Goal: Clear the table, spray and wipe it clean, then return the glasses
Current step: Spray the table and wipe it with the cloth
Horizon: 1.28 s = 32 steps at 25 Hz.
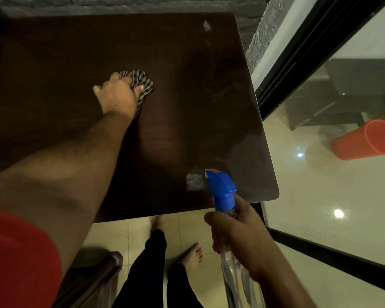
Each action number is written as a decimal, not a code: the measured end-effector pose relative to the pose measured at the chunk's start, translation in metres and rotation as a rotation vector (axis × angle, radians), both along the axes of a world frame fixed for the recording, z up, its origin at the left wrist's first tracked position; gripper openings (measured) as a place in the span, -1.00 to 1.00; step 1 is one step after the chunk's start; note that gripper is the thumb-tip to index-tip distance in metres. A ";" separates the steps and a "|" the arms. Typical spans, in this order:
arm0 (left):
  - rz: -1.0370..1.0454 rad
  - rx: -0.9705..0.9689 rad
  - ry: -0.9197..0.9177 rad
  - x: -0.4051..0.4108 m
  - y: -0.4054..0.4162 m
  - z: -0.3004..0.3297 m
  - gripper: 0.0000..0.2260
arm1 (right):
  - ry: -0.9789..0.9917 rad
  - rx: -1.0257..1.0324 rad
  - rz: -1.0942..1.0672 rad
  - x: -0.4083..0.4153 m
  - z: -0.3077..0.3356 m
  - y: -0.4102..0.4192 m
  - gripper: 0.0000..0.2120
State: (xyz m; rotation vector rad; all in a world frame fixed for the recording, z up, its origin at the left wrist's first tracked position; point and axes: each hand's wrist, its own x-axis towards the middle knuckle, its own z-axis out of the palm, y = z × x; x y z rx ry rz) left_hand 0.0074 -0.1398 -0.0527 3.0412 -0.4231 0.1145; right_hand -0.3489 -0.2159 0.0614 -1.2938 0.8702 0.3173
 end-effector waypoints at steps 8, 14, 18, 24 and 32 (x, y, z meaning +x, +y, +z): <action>-0.061 -0.078 -0.004 -0.030 0.007 -0.006 -0.66 | 0.102 0.014 0.087 -0.030 -0.005 0.017 -0.74; -0.407 -0.207 0.150 -0.139 0.019 -0.003 -0.72 | 0.029 -0.032 -0.044 -0.010 -0.005 0.009 -0.72; -0.825 -0.192 0.223 -0.218 0.080 -0.005 -0.73 | -0.061 -0.135 -0.085 -0.005 0.001 -0.005 -0.81; -0.041 -0.059 0.053 -0.057 0.025 0.005 -0.68 | -0.065 -0.136 -0.067 -0.011 0.004 -0.005 -0.81; -0.664 -0.178 0.201 -0.231 0.075 0.000 -0.75 | -0.150 -0.084 -0.074 -0.005 0.015 -0.007 -0.84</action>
